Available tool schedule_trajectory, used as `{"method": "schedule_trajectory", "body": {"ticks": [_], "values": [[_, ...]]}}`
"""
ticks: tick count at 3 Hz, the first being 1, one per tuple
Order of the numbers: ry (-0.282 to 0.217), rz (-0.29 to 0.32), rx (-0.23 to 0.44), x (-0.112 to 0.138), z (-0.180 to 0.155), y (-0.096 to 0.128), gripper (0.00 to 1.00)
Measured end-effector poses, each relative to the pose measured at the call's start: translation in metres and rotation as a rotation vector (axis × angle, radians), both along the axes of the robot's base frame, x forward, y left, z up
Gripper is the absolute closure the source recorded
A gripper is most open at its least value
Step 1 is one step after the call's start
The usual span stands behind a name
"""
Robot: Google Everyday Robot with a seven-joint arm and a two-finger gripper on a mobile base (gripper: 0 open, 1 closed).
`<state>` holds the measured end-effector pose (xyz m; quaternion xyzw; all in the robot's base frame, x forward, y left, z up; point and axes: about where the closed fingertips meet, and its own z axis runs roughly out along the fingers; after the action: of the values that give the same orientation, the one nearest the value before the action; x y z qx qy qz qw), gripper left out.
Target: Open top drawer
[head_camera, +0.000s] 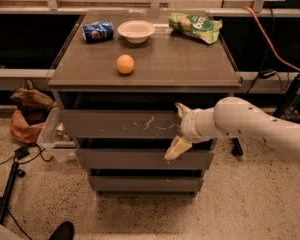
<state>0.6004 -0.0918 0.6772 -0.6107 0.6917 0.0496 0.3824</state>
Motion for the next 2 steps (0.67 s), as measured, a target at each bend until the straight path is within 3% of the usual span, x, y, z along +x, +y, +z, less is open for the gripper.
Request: {"method": "schedule_trajectory", "body": {"ticks": [2], "values": [[-0.034, 0.031, -0.032, 0.044, -0.034, 0.013, 0.00]]}}
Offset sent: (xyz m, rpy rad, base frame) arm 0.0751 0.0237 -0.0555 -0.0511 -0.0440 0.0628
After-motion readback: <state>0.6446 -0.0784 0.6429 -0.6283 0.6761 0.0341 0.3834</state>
